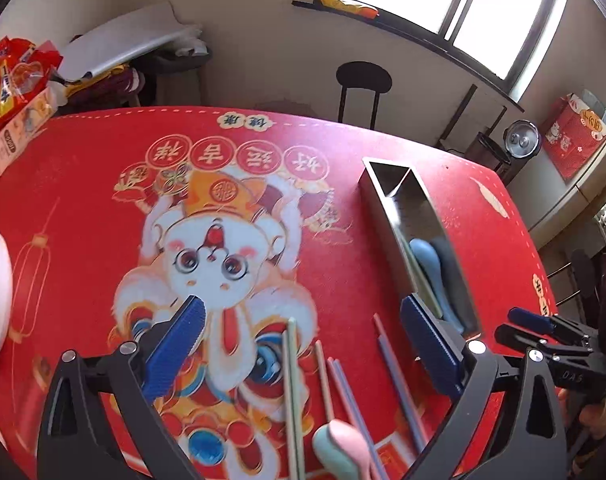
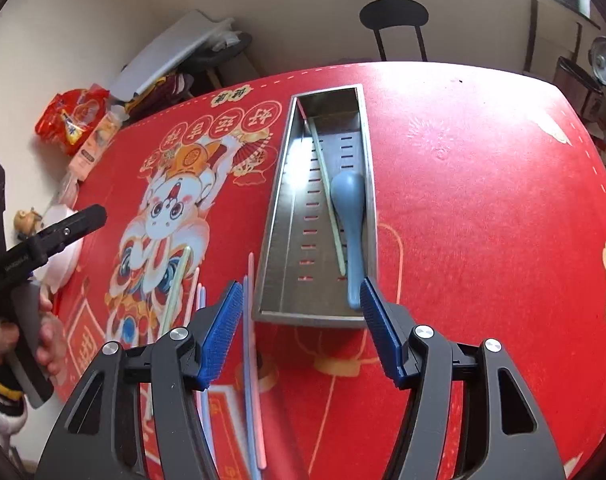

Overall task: Organize utensils
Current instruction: 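Open both tools to release chopstick and spoon inside the steel tray, then grasp the pink spoon with the right tool while the left tool grasps a beige chopstick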

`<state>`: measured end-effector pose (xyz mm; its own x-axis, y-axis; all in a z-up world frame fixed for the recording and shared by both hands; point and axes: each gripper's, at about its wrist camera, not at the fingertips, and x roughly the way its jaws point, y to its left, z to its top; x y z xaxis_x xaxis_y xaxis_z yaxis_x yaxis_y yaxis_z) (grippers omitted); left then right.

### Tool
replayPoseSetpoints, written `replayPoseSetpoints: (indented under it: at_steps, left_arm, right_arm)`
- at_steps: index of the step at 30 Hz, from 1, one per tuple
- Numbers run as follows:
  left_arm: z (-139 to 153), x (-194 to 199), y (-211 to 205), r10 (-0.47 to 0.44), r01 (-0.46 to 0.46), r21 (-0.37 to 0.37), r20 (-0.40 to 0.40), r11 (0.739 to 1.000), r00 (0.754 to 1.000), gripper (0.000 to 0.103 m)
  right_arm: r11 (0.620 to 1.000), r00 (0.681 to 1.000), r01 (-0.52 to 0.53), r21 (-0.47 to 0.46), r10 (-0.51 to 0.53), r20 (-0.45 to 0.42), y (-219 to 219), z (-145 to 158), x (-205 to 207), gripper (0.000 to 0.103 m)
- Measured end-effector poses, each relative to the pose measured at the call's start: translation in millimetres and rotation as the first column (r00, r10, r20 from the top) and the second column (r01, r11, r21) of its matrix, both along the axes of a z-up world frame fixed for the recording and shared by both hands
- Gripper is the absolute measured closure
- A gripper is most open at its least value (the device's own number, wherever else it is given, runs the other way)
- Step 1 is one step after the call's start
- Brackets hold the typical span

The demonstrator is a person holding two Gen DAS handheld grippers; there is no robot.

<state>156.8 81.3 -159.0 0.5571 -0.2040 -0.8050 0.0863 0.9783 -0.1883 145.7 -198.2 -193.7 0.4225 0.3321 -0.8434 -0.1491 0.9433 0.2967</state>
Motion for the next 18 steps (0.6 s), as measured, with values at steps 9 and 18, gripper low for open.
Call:
replayPoseSetpoints:
  at_steps: [9, 18]
  left_arm:
    - [-41, -71, 30, 0.051, -0.045, 0.102, -0.050, 0.994, 0.997, 0.006]
    - [-66, -99, 34, 0.075, -0.069, 0.064, -0.093, 0.996, 0.993, 0.008]
  right_arm:
    - [0.999, 0.997, -0.039, -0.032, 0.036, -0.073, 19, -32, -49, 0.043]
    - [0.994, 0.987, -0.102, -0.030, 0.098, -0.130, 45, -53, -71, 0.043]
